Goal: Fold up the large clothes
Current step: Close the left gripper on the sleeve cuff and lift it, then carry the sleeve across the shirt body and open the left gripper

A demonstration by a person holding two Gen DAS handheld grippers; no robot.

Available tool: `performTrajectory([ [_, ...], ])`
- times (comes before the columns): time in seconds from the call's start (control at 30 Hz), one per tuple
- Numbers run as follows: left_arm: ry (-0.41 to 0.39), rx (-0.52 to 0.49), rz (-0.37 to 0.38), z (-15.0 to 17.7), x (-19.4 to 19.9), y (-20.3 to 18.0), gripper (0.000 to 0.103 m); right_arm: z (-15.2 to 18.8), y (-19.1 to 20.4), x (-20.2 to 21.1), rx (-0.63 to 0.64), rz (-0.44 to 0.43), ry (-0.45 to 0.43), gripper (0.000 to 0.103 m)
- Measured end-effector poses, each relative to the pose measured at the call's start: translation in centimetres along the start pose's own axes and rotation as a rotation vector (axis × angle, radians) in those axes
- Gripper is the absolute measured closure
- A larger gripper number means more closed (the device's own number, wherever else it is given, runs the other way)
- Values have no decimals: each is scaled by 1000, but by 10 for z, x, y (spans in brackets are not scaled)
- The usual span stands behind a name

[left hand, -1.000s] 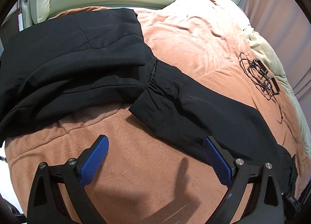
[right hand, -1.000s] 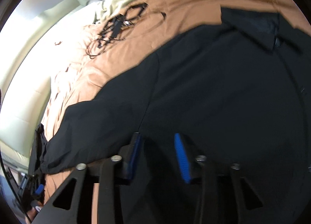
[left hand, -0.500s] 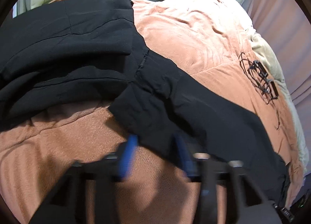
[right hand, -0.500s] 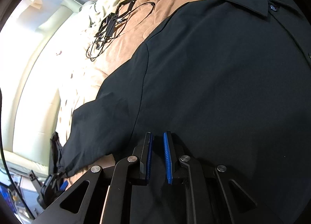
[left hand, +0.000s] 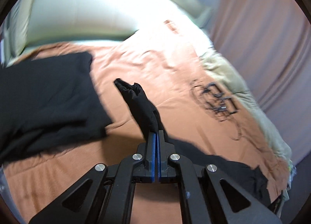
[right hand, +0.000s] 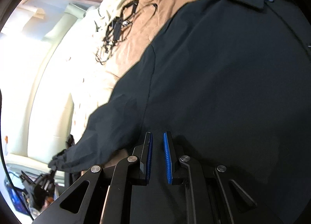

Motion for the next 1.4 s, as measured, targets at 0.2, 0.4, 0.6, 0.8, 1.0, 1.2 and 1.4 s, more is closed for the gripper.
performTrajectory([
  [0.2, -38, -130, 99, -12, 39, -70, 100, 15, 3, 44, -4, -9, -62, 86],
  [0.4, -54, -218, 194, -7, 69, -134, 100, 28, 4, 92, 25, -10, -120, 75],
  [0.6, -51, -365, 258, 16, 86, -201, 100, 66, -13, 142, 19, 31, -210, 64],
  [0.8, -23, -476, 332, 53, 92, -270, 100, 64, -34, 170, -39, 51, -287, 61],
  [1.0, 33, -568, 407, 97, 81, -330, 100, 58, -64, 204, -87, 39, -334, 61],
  [1.2, 113, -646, 464, 144, 52, -379, 100, 51, -95, 228, -157, 44, -379, 61],
  [1.4, 209, -686, 506, 198, 22, -418, 100, 49, -128, 252, -224, 24, -414, 61],
])
Point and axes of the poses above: each gripper's, at about its wrist camera, not at the fingertips, and x roughly against the way its jaws point, y to its left, z to its underside, the point moved 3 cm from there along -x, roughly the way its jaws point, and after that the axes turned 10 degrees about y, right-handed, at the moved point
